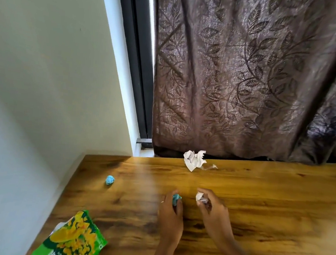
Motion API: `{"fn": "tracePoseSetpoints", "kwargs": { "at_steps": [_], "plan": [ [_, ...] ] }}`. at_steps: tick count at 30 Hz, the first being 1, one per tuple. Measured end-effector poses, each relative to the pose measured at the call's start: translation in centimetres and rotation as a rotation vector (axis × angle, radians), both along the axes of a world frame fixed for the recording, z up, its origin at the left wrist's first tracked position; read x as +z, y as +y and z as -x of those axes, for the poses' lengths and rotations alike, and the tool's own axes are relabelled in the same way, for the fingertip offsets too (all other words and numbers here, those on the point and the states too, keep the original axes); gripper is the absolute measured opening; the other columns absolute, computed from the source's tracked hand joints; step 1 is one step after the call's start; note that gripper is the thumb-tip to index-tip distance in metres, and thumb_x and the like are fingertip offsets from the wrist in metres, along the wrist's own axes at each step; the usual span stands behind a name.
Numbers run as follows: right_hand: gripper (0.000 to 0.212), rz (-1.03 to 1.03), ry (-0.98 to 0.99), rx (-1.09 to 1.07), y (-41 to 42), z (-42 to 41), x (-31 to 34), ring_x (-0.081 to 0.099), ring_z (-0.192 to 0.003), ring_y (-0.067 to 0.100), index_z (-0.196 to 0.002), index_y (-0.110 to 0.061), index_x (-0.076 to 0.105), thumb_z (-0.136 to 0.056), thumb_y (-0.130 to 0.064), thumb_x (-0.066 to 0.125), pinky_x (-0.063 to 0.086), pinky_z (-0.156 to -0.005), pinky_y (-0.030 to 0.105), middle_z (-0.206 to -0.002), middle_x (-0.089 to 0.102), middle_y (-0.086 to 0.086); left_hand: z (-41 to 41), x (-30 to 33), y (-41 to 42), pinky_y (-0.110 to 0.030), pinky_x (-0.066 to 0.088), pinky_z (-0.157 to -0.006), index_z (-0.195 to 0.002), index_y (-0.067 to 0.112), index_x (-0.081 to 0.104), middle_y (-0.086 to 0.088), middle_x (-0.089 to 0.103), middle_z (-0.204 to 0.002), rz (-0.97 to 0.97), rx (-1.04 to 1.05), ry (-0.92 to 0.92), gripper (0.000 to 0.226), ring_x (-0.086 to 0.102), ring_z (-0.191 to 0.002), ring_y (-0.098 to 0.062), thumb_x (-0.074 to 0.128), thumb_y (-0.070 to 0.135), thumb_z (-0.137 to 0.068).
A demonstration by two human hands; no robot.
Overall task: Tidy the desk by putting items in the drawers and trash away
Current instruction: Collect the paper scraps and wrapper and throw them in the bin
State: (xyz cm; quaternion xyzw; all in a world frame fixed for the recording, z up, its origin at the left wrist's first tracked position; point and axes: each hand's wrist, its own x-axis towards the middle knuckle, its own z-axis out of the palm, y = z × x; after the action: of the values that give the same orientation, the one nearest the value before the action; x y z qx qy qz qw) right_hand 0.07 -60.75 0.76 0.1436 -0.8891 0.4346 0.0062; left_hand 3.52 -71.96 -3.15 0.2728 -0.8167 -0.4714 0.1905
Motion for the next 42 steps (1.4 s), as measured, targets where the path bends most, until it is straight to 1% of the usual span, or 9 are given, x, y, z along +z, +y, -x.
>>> {"fn": "tracePoseSetpoints", "kwargs": {
  "at_steps": [5,8,10,16,18,26,30,35,42],
  "plan": [
    [0.037,-0.013,0.050,0.140,-2.4,-0.8,0.4,0.050,-0.109,-0.002,-0.132,-0.025,0.048,-0.096,-0.016,0.050,0.037,-0.079,-0.001,-0.129,0.054,-0.008,-0.4,3.9,0.4,-0.030,0.055,-0.062,-0.102,0.013,0.062,-0.009,0.067,-0.091,-1.105,0.159,0.110,0.023,0.066,-0.081,-0.020,0.039,0.020,-0.100],
    [0.035,-0.167,0.058,0.308,-3.6,-1.6,0.3,0.039,-0.125,0.003,-0.133,-0.026,0.047,-0.101,-0.018,0.035,0.033,-0.099,0.008,-0.142,0.040,-0.009,-0.4,4.6,-0.1,-0.033,0.053,-0.065,-0.097,0.009,0.066,-0.013,0.068,-0.089,-1.477,0.126,0.088,0.042,0.064,-0.084,-0.025,0.036,0.039,-0.099],
    [0.047,-0.293,0.102,0.376,-4.4,-2.1,0.4,0.024,-0.137,0.007,-0.138,-0.024,0.044,-0.099,-0.023,0.018,0.016,-0.110,0.019,-0.148,0.033,-0.011,-0.3,5.0,-0.7,-0.037,0.049,-0.073,-0.100,0.014,0.066,-0.014,0.069,-0.093,-1.604,0.091,0.052,0.049,0.063,-0.090,-0.028,0.034,0.050,-0.097],
    [0.041,-0.137,0.234,0.246,-5.4,-0.4,2.7,0.017,-0.124,-0.002,-0.111,-0.030,0.065,-0.091,-0.022,0.029,0.013,-0.096,0.014,-0.131,0.042,-0.020,0.9,6.0,-2.9,-0.036,0.051,-0.082,-0.106,0.002,0.062,-0.018,0.066,-0.094,-1.710,0.149,0.112,0.038,0.062,-0.090,-0.027,0.043,0.034,-0.097],
    [0.030,-0.117,0.270,0.219,-5.8,1.9,3.2,0.024,-0.124,0.003,-0.108,-0.030,0.064,-0.091,-0.020,0.041,0.017,-0.093,0.021,-0.130,0.044,-0.013,1.5,6.0,-3.9,-0.030,0.054,-0.069,-0.094,0.006,0.062,-0.012,0.064,-0.082,-1.758,0.232,0.205,0.028,0.062,-0.076,-0.021,0.046,0.029,-0.097],
    [0.060,-0.533,0.047,0.053,-7.6,13.6,0.6,0.017,-0.140,0.032,-0.141,-0.030,0.033,-0.087,-0.027,0.059,0.024,-0.109,0.048,-0.155,0.016,0.005,1.0,5.0,-6.8,-0.036,0.059,-0.056,-0.113,0.006,0.063,-0.013,0.065,-0.104,-1.895,0.264,0.357,0.034,0.064,-0.090,-0.027,0.051,0.032,-0.093],
    [0.057,-0.495,0.118,0.146,-7.2,14.5,-1.7,0.043,-0.121,0.028,-0.135,-0.028,0.041,-0.085,-0.009,0.060,0.036,-0.099,0.038,-0.142,0.044,0.004,0.9,4.3,-7.2,-0.040,0.060,-0.063,-0.122,0.008,0.060,-0.012,0.061,-0.125,-1.868,0.292,0.367,0.038,0.063,-0.100,-0.029,0.050,0.032,-0.094],
    [0.046,-0.284,0.186,0.212,-7.9,11.1,-1.5,0.047,-0.119,0.021,-0.131,-0.022,0.051,-0.088,-0.009,0.059,0.039,-0.099,0.031,-0.133,0.054,0.003,1.0,4.0,-7.0,-0.049,0.041,-0.098,-0.115,0.009,0.060,-0.015,0.060,-0.121,-1.767,0.276,0.297,0.034,0.054,-0.117,-0.034,0.043,0.032,-0.097],
    [0.039,-0.141,0.198,0.590,-10.3,1.4,1.5,0.034,-0.114,-0.005,-0.130,-0.032,0.050,-0.096,-0.016,0.044,0.026,-0.098,0.012,-0.132,0.049,-0.017,0.9,3.4,-6.8,-0.039,0.050,-0.081,-0.107,0.012,0.065,-0.011,0.069,-0.097,-1.610,0.138,0.388,0.047,0.066,-0.089,-0.024,0.049,0.052,-0.089]
  ]
}}
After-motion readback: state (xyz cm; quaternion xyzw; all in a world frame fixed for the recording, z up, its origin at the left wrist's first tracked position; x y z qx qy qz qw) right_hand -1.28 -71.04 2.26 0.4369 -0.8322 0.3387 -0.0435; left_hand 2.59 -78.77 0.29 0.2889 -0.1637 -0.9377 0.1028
